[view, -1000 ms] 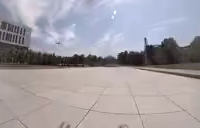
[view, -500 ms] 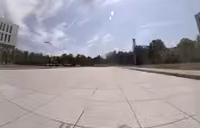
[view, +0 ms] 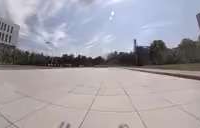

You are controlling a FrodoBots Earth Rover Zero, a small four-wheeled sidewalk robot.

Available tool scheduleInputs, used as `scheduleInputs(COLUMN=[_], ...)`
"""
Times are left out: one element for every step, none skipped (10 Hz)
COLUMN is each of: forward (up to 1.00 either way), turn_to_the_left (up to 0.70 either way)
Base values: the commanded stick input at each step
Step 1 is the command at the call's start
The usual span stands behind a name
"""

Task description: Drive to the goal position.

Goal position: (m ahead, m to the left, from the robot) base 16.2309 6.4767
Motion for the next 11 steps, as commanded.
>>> scheduleInputs(forward=[0.70, 0.70, 0.70, 0.70, 0.70, 0.70, 0.70, 0.70, 0.70, 0.70, 0.70], turn_to_the_left=[0.00, 0.00, 0.00, 0.00, 0.00, 0.00, 0.00, 0.00, 0.00, 0.00, 0.00])
